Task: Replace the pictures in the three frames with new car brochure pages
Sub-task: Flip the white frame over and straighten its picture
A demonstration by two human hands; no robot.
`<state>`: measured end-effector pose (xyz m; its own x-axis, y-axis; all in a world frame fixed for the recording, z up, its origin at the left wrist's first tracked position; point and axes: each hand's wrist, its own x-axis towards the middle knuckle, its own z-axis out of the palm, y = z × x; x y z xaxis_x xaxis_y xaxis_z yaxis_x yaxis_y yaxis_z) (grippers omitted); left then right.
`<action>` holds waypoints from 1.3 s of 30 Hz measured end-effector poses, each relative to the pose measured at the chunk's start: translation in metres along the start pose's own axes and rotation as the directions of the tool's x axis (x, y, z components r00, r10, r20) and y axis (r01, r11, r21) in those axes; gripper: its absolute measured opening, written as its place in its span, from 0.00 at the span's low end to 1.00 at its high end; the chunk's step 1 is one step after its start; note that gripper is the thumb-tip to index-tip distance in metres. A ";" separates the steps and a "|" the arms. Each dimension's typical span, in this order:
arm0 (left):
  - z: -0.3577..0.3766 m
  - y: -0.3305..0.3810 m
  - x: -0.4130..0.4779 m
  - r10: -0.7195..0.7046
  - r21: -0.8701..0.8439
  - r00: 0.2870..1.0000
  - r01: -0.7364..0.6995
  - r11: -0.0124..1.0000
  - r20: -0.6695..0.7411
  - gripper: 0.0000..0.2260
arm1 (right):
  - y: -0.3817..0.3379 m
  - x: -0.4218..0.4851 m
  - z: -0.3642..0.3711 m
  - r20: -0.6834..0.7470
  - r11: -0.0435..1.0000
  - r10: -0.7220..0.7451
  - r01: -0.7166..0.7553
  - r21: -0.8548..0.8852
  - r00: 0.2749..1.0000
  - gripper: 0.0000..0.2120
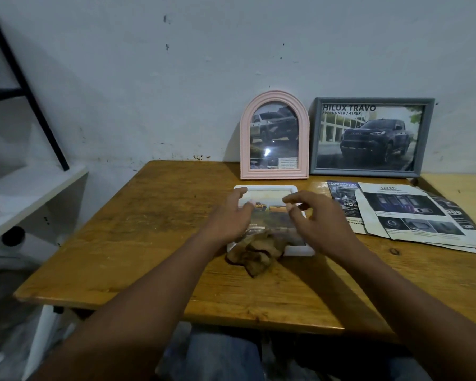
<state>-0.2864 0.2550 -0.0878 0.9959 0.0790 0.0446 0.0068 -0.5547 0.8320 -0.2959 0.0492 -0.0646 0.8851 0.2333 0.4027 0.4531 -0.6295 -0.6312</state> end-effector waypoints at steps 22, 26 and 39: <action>-0.004 -0.029 -0.055 0.213 0.632 0.977 -0.146 0.761 -0.031 0.21 | 0.034 0.007 0.050 0.222 0.953 0.149 -0.080 -0.291 0.964 0.21; 0.000 -0.026 -0.029 0.123 0.595 0.986 -0.032 0.803 -0.114 0.18 | 0.036 0.006 0.051 0.217 0.952 0.135 -0.065 -0.300 0.967 0.21; 0.015 -0.013 0.068 0.075 0.503 0.968 0.057 0.862 -0.239 0.08 | 0.033 0.002 0.049 0.184 0.929 0.051 0.021 -0.371 0.982 0.23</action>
<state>-0.2179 0.2554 -0.1034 0.9429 0.2329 0.2381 0.1085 -0.8907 0.4415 -0.2742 0.0647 -0.1172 0.9114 0.3336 0.2408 0.4003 -0.8542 -0.3318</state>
